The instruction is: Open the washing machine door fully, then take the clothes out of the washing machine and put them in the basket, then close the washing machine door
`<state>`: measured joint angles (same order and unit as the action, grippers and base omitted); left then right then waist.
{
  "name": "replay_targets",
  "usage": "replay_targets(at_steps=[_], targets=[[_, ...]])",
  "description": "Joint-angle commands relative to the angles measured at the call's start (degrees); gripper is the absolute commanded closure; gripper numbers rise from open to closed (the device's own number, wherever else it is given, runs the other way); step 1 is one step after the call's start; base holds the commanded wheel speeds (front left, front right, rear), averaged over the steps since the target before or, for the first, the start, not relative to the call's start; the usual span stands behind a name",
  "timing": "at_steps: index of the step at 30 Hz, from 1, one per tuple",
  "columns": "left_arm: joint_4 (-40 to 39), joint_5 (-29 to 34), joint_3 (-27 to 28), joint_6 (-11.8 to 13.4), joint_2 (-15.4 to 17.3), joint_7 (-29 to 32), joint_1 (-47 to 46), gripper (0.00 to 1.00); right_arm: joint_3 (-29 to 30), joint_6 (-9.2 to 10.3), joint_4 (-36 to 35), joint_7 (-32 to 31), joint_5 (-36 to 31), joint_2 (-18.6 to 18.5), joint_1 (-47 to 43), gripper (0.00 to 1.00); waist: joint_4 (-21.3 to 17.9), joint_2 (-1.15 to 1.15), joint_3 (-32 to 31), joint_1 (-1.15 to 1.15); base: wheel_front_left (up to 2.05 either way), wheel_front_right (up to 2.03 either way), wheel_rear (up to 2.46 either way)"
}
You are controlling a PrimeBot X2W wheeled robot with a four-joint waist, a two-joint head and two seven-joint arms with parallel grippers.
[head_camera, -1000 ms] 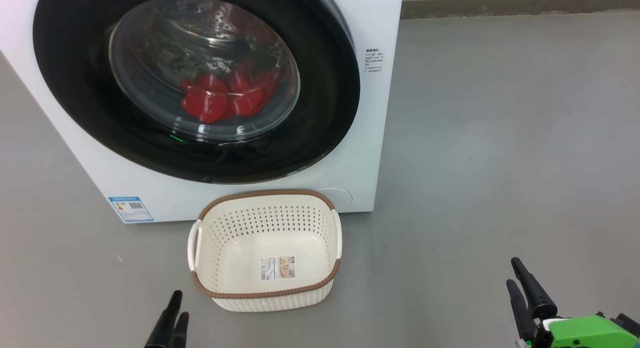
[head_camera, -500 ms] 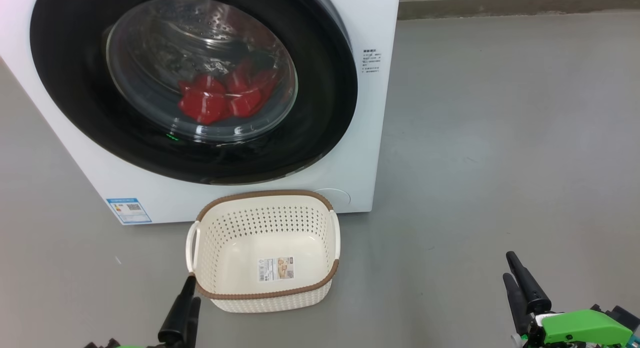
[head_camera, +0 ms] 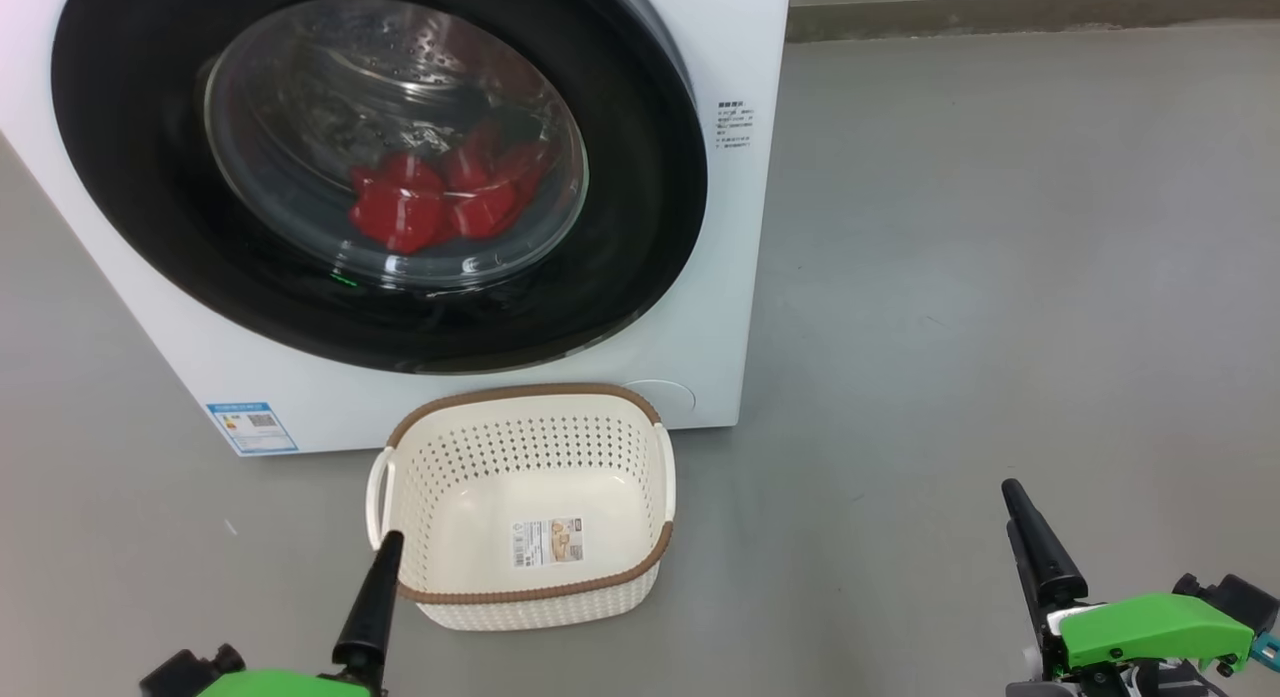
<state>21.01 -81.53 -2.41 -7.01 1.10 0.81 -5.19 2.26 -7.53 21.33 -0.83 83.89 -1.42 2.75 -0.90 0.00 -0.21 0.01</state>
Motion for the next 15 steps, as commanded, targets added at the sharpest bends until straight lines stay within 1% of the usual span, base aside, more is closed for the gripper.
replay_targets(at_steps=[1, 15], targets=[[-2.05, 2.27, 0.03, 0.06, 0.82, -0.73, -3.09, 0.0, -0.82, 0.01, -1.16, 0.87, -2.24, -0.71, 3.39, 0.0, -0.09, 0.0, -0.03, -0.01, 0.0, 0.0, 0.0], [-3.91, 16.55, -2.13, 2.07, 0.97, -3.11, -4.71, 0.0, -0.58, 0.02, -0.35, 3.25, -14.83, -0.34, 5.76, 0.0, -0.73, 0.0, -0.21, -0.01, 0.0, 0.0, 0.0]])
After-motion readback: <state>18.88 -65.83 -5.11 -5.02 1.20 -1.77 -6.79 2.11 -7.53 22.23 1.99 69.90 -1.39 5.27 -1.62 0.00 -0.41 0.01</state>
